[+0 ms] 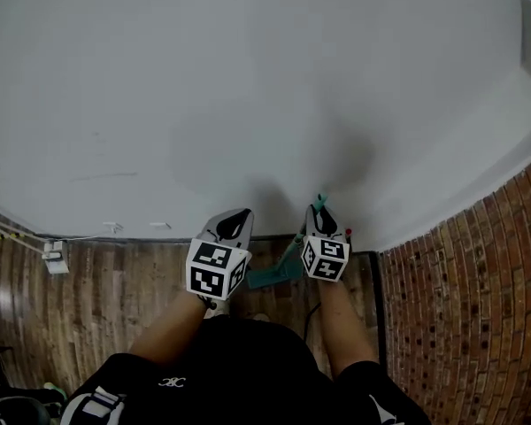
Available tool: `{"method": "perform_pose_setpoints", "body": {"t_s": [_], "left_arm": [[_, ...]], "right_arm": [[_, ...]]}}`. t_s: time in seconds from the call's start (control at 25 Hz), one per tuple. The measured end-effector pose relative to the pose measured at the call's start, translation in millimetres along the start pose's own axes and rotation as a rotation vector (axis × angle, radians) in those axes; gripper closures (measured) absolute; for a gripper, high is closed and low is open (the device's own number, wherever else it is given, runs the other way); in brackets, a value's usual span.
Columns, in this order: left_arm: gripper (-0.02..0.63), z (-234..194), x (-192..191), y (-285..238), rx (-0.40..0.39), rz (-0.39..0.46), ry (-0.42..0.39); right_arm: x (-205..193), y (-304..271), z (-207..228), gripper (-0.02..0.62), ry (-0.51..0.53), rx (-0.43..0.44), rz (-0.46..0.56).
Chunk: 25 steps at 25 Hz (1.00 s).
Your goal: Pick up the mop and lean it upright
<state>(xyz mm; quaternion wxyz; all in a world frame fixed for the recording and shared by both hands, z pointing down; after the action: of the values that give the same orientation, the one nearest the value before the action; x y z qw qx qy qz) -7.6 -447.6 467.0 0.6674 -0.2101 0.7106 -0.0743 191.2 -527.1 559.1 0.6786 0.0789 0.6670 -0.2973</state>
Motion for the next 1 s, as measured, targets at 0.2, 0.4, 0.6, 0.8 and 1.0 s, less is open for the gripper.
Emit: {"method": "perform_pose_setpoints", "body": {"t_s": [0.2, 0.4, 0.6, 0.8, 1.0], "left_arm": [[0.609, -26.8, -5.7, 17.2, 0.099, -0.006, 0.013], [0.609, -49.0, -11.8, 32.1, 0.18, -0.011, 0.032], [0.609, -62.0, -15.9, 43.7, 0.223, -0.014, 0.033], [0.609, -73.1, -17.7, 49.6, 0.248, -0.012, 0.03], [0.609, -78.9, -18.9, 50.1, 0.252, -0.014, 0.034]], "right_arm": [[6.1, -42.7, 7.7, 0.485, -0.006, 0.019, -0.023], [12.4, -80.7, 11.7, 0.485, 0.001, 0.031, -0.057], [17.1, -112.8, 13.8, 0.485, 0.005, 0.037, -0.102], [18.4, -128.0, 16.8, 0.485, 0.019, 0.023, -0.132], [14.2, -128.7, 17.5, 0.483, -0.027, 0.022, -0.13]]}}
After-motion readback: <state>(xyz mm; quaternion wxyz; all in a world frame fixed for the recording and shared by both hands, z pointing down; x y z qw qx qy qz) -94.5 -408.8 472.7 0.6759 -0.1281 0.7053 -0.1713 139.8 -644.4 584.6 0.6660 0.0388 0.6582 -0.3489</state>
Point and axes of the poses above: the fingertips, and each gripper's own axes: y backward along the fingers, z to its right, x out of its top, the point moved 5 cm from there along y, backward along the fingers, and after that the axes turned 11 degrees about x, right-handed, at the moved point
